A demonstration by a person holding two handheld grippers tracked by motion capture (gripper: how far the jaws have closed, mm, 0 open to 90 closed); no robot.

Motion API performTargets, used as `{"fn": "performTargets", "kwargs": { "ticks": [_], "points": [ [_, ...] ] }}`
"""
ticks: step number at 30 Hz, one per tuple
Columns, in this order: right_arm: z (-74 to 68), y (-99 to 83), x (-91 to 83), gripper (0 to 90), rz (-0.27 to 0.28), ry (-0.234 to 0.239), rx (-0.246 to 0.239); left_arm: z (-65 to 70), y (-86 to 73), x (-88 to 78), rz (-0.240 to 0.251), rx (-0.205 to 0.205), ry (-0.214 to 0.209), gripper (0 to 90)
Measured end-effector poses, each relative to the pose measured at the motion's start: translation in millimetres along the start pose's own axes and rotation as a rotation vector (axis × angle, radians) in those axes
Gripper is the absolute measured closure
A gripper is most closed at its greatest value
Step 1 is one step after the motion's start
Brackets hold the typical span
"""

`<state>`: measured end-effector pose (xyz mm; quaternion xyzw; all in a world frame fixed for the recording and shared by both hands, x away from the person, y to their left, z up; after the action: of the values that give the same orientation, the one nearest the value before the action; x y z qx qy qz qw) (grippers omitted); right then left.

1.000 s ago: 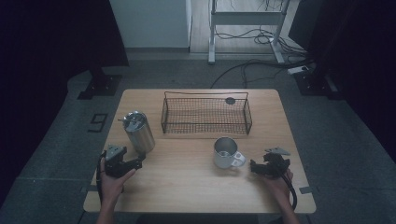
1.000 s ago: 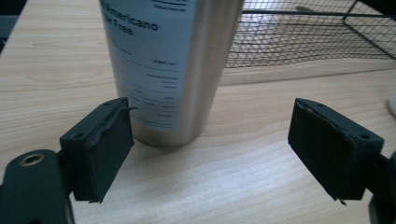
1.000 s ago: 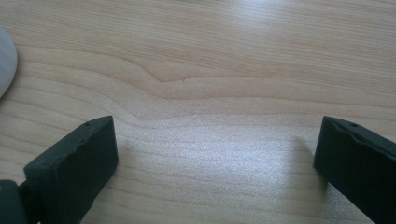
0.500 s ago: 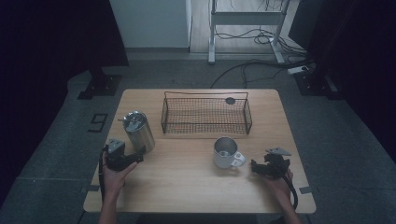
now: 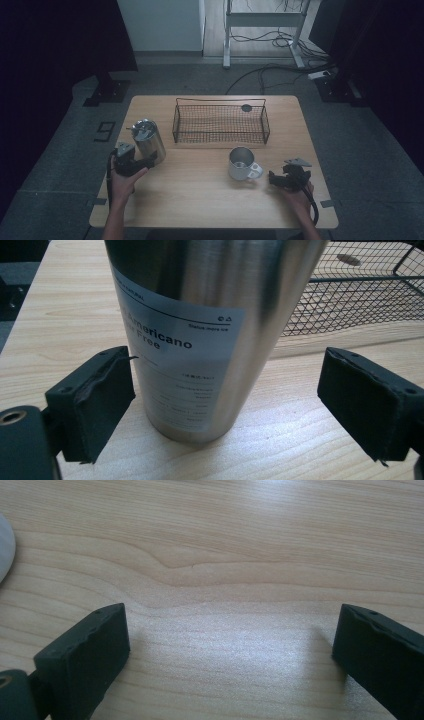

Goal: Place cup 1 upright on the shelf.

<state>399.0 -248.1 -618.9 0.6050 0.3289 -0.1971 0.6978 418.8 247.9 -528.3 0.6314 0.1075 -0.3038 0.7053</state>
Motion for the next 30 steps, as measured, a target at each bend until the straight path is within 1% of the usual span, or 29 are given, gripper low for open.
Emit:
{"fn": "performTargets", "kwargs": {
  "ticks": [8,14,20,22,30],
  "points": [
    [-0.1,0.0,0.0,1.6,0.000,0.000,0.001,-0.7,6.3,2.7,0.013,0.003,0.007,8.3],
    [0.0,0.0,-0.1,1.7,0.002,-0.001,-0.002,-4.5,9.3,5.7,0.017,0.000,0.026,8.3],
    [-0.1,0.1,-0.1,1.9,0.002,-0.001,-0.003,-6.2,9.9,10.0,0.014,-0.006,0.017,8.3],
    [-0.1,0.1,-0.1,2.0,0.002,-0.001,-0.003,-7.8,10.5,11.6,0.011,-0.008,0.022,8.3],
    [-0.1,0.1,-0.1,2.0,0.002,-0.001,-0.003,-6.5,15.6,18.7,0.002,0.015,0.025,7.5]
  ]
}}
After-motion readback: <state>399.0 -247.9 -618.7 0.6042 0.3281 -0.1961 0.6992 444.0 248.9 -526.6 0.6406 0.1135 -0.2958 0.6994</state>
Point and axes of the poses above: each handheld gripper's, and its own axes: x roughly forward along the jaws, y roughly out of its top, z roughly to its right, the point moved 9 cm from there along x, roughly forward along the jaws, and after that the axes turned 5 degrees about -x, right-handed, at the moved point
